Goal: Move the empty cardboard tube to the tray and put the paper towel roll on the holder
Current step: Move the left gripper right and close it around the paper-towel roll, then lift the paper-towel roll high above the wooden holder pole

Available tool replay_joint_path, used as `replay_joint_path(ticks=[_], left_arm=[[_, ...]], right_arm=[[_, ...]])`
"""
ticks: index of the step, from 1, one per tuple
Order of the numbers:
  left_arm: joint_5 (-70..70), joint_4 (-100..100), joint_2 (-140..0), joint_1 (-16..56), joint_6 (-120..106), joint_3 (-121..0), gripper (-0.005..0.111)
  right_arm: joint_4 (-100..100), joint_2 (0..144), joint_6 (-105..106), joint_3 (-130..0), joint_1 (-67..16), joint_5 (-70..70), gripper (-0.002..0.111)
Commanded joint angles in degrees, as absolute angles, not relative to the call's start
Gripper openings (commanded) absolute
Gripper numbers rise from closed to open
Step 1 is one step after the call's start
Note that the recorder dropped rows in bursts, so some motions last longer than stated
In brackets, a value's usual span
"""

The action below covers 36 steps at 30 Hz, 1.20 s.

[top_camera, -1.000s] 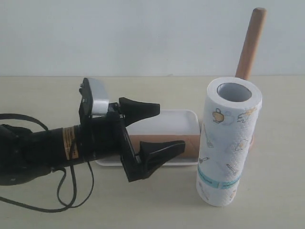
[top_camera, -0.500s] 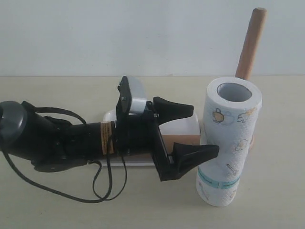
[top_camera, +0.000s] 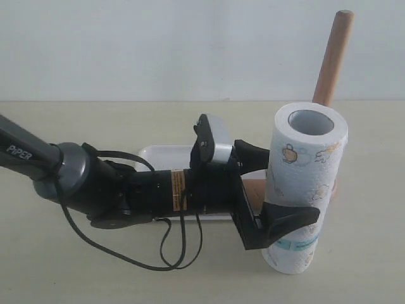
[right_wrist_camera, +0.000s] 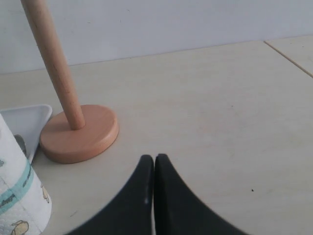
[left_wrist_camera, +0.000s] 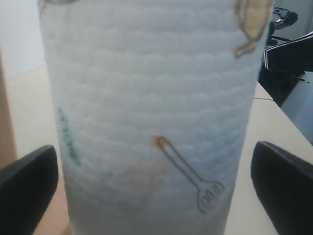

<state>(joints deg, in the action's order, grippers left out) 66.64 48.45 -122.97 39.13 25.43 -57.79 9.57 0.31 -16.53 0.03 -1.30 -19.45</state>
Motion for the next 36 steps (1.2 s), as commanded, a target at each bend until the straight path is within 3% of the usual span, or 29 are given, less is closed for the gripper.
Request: replay_joint_path(ticks=[1, 4, 6, 9, 11, 12, 24, 31, 36], left_arm=[[66.87, 47.05, -124.06, 40.00, 26.15, -59.67, 0.108], [67.70, 45.72, -124.05, 40.00, 26.15, -59.67, 0.101], [67.70, 45.72, -124.05, 40.00, 28.68, -59.67, 0.087], [67.70, 46.09, -124.05, 40.00, 32.18, -59.69, 0.046], [67.70, 46.09, -124.05, 40.00, 32.56, -59.69, 0.012], [67.92, 46.09, -124.05, 40.00, 32.29, -59.69, 0.005], [69.47, 49.84, -112.73, 39.88, 38.53, -59.69, 0.004], [59.85, 48.96, -97.30, 39.88, 41.18, -59.81, 0.004], [50.35, 50.73, -92.14, 39.99, 48.04, -69.30, 0.004]], right_arm=[[9.56, 0.00, -16.35, 0.00, -1.06, -18.98, 0.000], [9.56, 0.00, -16.35, 0.00, -1.06, -18.98, 0.000], [9.56, 0.00, -16.35, 0.00, -1.06, -18.98, 0.000], [9.56, 0.00, -16.35, 0.00, -1.06, -18.98, 0.000], [9.56, 0.00, -16.35, 0.00, -1.06, -18.98, 0.000], [9.56, 0.00, -16.35, 0.00, -1.06, -18.98, 0.000], [9.56, 0.00, -16.35, 0.00, -1.06, -18.98, 0.000], [9.56, 0.00, -16.35, 0.00, -1.06, -18.98, 0.000], [9.56, 0.00, -16.35, 0.00, -1.06, -18.98, 0.000]])
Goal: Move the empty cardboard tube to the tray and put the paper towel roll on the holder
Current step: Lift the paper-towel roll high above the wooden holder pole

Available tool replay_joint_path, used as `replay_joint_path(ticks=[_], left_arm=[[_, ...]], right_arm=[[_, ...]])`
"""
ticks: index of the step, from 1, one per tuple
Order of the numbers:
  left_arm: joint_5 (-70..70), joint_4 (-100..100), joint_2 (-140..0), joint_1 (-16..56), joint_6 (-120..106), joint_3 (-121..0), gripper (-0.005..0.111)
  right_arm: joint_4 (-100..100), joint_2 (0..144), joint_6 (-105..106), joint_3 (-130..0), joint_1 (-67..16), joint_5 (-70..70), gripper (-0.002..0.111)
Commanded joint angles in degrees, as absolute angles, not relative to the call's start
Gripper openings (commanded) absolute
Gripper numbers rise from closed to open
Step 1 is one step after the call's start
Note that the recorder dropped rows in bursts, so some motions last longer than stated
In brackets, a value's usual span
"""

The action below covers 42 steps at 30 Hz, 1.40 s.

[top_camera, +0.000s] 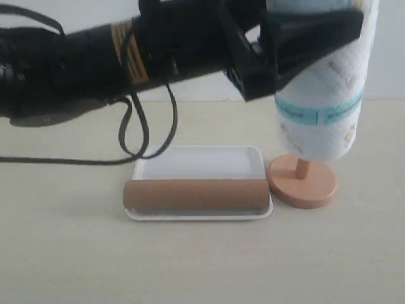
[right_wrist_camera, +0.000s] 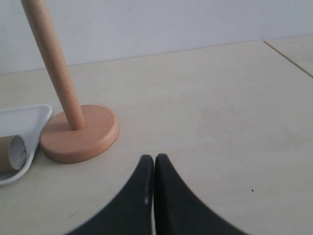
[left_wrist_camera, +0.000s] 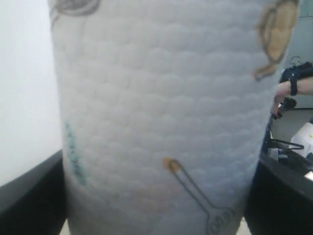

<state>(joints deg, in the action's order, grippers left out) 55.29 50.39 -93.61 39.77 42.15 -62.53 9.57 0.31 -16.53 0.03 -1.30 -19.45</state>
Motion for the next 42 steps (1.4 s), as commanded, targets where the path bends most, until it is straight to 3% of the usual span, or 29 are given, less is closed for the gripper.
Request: replay_joint_path(ticks=[1, 10, 17, 42], left_arm=[[49.53, 51.78, -92.40, 40.10, 49.28, -70.81, 0.004], [36.59, 54.35, -97.80, 41.31, 52.52, -88.36, 0.004], [36.59, 54.45, -102.64, 41.35, 52.52, -95.76, 0.004], [36.02, 50.48, -109.76, 41.35, 43.56, -103.22, 0.004]], right_arm=[[9.56, 0.00, -16.35, 0.00, -1.06, -18.98, 0.000], [9.56, 0.00, -16.35, 0.00, -1.06, -18.98, 0.000], [9.56, 0.00, -16.35, 0.00, -1.06, -18.98, 0.000], [9.56, 0.00, -16.35, 0.00, -1.06, -18.98, 0.000]])
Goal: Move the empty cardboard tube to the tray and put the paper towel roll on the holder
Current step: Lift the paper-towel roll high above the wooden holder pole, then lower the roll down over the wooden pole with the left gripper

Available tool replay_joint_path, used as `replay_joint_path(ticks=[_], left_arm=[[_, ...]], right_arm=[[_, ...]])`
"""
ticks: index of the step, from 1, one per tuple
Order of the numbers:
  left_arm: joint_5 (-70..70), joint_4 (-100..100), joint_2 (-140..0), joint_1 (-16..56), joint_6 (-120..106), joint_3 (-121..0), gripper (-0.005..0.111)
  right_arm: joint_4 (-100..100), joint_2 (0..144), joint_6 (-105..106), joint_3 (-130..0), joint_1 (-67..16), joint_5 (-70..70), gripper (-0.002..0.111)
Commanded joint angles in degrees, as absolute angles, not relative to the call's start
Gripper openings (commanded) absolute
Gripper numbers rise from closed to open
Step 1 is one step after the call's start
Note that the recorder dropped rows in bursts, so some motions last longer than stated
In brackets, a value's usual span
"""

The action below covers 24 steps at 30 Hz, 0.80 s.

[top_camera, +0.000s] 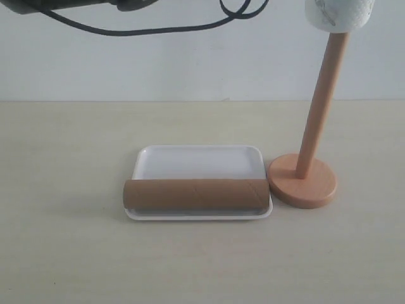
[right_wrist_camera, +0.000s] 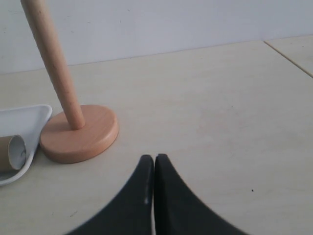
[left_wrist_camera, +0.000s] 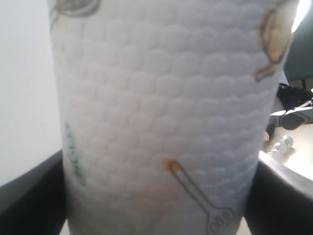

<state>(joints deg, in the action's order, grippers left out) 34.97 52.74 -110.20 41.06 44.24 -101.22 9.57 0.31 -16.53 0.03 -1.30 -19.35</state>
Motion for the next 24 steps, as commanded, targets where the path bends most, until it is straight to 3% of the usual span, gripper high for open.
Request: replay_joint_path(ticks=[1, 24], left_arm=[[35.91, 50.47, -109.76, 41.35, 43.56, -103.45, 0.004], [34.38, 52.08, -117.22, 41.35, 48.36, -103.57, 0.004]], right_arm=[[9.56, 0.00, -16.35, 0.00, -1.06, -18.98, 0.000], [9.56, 0.00, -16.35, 0.00, -1.06, -18.98, 0.000]])
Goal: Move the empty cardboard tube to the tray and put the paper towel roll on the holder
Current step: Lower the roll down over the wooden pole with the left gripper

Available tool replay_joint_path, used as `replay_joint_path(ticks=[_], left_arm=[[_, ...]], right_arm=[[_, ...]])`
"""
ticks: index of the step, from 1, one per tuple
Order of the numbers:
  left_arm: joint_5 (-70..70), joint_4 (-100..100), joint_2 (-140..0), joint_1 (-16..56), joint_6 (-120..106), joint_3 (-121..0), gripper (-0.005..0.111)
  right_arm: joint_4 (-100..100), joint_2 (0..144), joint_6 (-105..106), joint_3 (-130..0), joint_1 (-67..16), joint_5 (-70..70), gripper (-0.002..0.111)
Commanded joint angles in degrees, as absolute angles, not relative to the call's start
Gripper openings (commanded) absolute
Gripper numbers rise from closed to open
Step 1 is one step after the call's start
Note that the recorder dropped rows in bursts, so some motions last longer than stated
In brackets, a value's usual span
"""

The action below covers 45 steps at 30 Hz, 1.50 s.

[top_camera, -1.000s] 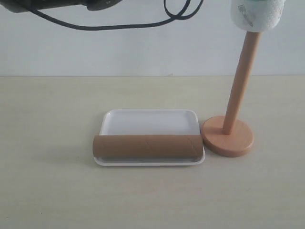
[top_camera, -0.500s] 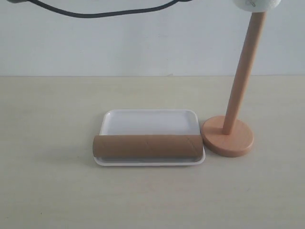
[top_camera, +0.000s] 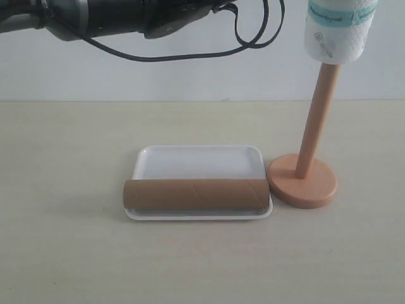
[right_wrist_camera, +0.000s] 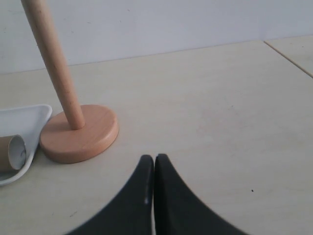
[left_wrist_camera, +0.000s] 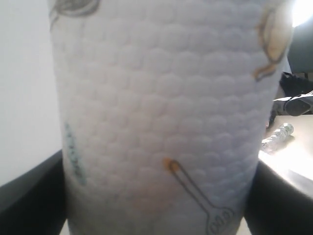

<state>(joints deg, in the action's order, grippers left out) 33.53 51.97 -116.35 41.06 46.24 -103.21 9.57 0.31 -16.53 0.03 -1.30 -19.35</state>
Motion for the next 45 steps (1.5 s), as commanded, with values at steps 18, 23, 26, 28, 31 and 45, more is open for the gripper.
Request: replay_joint_path(ticks=[18, 23, 26, 28, 31, 45], left_arm=[[34.93, 53.82, -126.31, 41.35, 49.28, -103.57, 0.004], [35.38, 53.82, -128.64, 41.35, 49.28, -103.57, 0.004], [35.49, 53.82, -130.09, 41.35, 49.28, -103.57, 0.004], [35.49, 53.82, -131.15, 41.35, 49.28, -103.57, 0.004], [36.34, 53.82, -132.50, 41.35, 49.28, -103.57, 0.004], [36.36, 53.82, -134.49, 41.35, 49.77, -103.57, 0.007]], right_arm=[[9.56, 0.00, -16.35, 0.00, -1.06, -18.98, 0.000], [9.56, 0.00, -16.35, 0.00, -1.06, -18.98, 0.000], [9.56, 0.00, -16.35, 0.00, -1.06, -18.98, 0.000], [9.56, 0.00, -16.35, 0.00, -1.06, -18.98, 0.000], [9.56, 0.00, -16.35, 0.00, -1.06, -18.98, 0.000], [9.56, 0.00, -16.35, 0.00, -1.06, -18.98, 0.000]])
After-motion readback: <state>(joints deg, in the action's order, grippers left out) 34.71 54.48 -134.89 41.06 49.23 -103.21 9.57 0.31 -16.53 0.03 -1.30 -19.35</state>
